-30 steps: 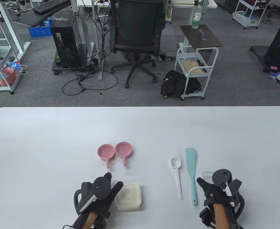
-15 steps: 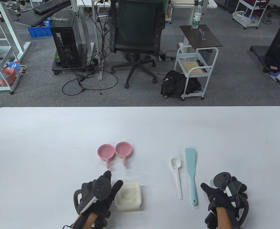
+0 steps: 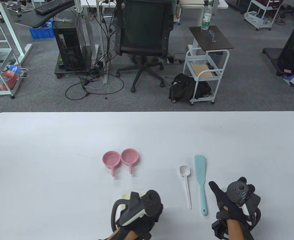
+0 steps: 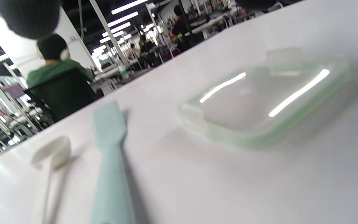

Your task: Scoop white sugar with coffee spoon and level it off using dessert spatula

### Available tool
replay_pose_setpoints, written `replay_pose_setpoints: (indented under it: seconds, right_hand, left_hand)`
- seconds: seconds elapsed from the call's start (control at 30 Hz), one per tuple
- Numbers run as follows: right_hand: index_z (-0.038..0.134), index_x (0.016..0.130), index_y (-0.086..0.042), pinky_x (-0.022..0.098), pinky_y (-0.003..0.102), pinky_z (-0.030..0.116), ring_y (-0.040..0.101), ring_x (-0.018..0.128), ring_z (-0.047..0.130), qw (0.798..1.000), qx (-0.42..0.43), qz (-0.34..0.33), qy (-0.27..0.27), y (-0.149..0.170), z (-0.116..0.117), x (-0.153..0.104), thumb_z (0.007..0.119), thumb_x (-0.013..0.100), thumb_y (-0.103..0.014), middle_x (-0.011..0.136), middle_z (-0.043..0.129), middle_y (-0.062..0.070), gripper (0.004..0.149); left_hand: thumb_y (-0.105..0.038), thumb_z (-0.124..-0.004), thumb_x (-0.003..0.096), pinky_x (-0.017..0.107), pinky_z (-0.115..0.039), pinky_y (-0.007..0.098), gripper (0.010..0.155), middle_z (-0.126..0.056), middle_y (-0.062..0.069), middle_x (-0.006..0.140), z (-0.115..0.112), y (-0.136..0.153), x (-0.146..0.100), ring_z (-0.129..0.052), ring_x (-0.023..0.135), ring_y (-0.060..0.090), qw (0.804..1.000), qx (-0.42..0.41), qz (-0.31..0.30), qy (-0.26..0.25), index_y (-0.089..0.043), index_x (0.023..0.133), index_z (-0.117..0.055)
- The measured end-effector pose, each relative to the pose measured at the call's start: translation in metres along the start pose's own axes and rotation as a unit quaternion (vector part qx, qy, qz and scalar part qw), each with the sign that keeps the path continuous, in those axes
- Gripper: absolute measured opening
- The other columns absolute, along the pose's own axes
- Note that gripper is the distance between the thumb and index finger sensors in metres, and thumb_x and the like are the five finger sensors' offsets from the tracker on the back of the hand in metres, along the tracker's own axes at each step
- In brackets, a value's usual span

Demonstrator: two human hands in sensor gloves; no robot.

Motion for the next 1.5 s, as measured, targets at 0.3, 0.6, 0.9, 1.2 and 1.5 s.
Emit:
replay_pose_setpoints:
  seconds: [0.3, 0.6, 0.9, 1.2, 1.5]
  right_hand:
    - [0.01, 0.111, 0.021, 0.059, 0.087, 0.035, 0.075, 0.09, 0.035, 0.976, 0.188, -0.005, 0.107, 0.017, -0.047, -0.011, 0.061, 0.062, -0.066, 0.099, 0.01, 0.061, 0.112]
    - [0.012, 0.111, 0.022, 0.058, 0.086, 0.037, 0.074, 0.09, 0.038, 0.972, 0.21, 0.005, 0.108, 0.024, -0.044, -0.007, 0.059, 0.065, -0.062, 0.1, 0.013, 0.061, 0.106]
    - [0.013, 0.11, 0.022, 0.058, 0.086, 0.037, 0.074, 0.089, 0.038, 0.968, 0.228, 0.011, 0.109, 0.024, -0.045, -0.009, 0.058, 0.066, -0.061, 0.099, 0.014, 0.061, 0.104]
    - [0.011, 0.11, 0.023, 0.055, 0.088, 0.029, 0.078, 0.088, 0.028, 0.969, 0.218, 0.006, 0.116, 0.023, -0.049, -0.012, 0.058, 0.066, -0.059, 0.098, 0.009, 0.062, 0.104]
    - [0.01, 0.109, 0.024, 0.056, 0.087, 0.031, 0.077, 0.088, 0.029, 0.964, 0.225, 0.003, 0.14, 0.023, -0.052, -0.013, 0.057, 0.066, -0.058, 0.098, 0.01, 0.06, 0.104]
  left_hand:
    - [-0.051, -0.063, 0.0653, 0.061, -0.079, 0.052, 0.056, -0.098, 0.008, 0.083, -0.043, -0.093, 0.077, -0.102, 0.062, 0.026, 0.996, 0.045, 0.053, 0.059, -0.015, 0.106, -0.076]
    - [-0.061, -0.06, 0.0631, 0.053, -0.084, 0.047, 0.064, -0.094, 0.01, 0.082, -0.079, -0.128, 0.125, -0.098, 0.045, 0.014, 0.985, 0.136, 0.099, 0.025, -0.016, 0.103, -0.083]
    - [-0.071, -0.064, 0.0572, 0.046, -0.087, 0.044, 0.079, -0.098, 0.008, 0.071, -0.087, -0.154, 0.129, -0.097, 0.035, 0.011, 0.962, 0.255, 0.1, 0.004, -0.006, 0.098, -0.084]
    - [-0.061, -0.07, 0.0598, 0.043, -0.09, 0.04, 0.068, -0.098, 0.005, 0.066, -0.09, -0.149, 0.125, -0.101, 0.034, 0.008, 0.971, 0.208, 0.118, 0.023, -0.003, 0.094, -0.083]
    - [-0.063, -0.067, 0.0573, 0.039, -0.092, 0.039, 0.067, -0.099, 0.002, 0.06, -0.013, -0.117, 0.109, -0.099, 0.028, 0.005, 0.984, 0.134, 0.107, -0.039, -0.007, 0.089, -0.085]
Point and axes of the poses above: the tracker on the back of each hand, its own y axis roughly to the little-finger side, its own x axis roughly from the wrist to the fingertips, z = x × y, the point moved 5 cm from there along x, roughly from the wrist to the fingertips
